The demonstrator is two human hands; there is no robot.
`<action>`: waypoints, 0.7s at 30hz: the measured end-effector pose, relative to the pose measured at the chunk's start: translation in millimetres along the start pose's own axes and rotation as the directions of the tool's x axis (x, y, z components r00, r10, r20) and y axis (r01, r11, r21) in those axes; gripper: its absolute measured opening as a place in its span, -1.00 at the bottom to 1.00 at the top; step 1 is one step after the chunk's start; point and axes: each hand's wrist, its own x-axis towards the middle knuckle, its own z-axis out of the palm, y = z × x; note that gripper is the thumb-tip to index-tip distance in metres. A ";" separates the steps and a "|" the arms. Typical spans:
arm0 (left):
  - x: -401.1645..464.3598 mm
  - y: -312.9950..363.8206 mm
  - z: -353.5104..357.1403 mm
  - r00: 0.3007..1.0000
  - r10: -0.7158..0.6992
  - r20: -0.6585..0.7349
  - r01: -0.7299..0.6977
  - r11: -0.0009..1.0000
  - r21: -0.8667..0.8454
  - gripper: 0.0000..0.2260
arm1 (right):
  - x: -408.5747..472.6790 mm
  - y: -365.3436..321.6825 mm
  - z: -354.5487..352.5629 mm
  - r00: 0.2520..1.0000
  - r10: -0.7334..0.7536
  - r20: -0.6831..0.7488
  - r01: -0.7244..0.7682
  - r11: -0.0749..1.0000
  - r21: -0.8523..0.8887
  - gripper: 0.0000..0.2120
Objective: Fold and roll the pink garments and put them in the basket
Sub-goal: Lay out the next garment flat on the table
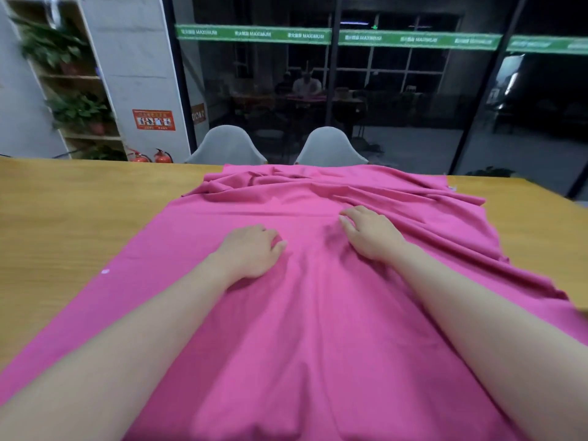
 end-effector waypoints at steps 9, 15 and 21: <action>-30.6 63.9 7.7 0.996 0.012 0.092 -0.003 0.995 -0.098 -0.55 | -134.4 78.4 -57.1 0.948 0.291 0.127 -0.292 0.956 -0.013 -0.63; -43.5 58.4 17.3 0.991 -0.038 0.127 0.045 0.998 -0.047 -0.33 | -167.8 90.2 -52.2 0.903 0.348 0.252 -0.319 0.936 -0.150 -0.28; -26.6 53.4 18.8 0.989 -0.062 0.133 0.071 0.995 -0.066 -0.27 | -142.2 106.5 -51.5 0.903 0.360 0.235 -0.336 0.932 -0.135 -0.17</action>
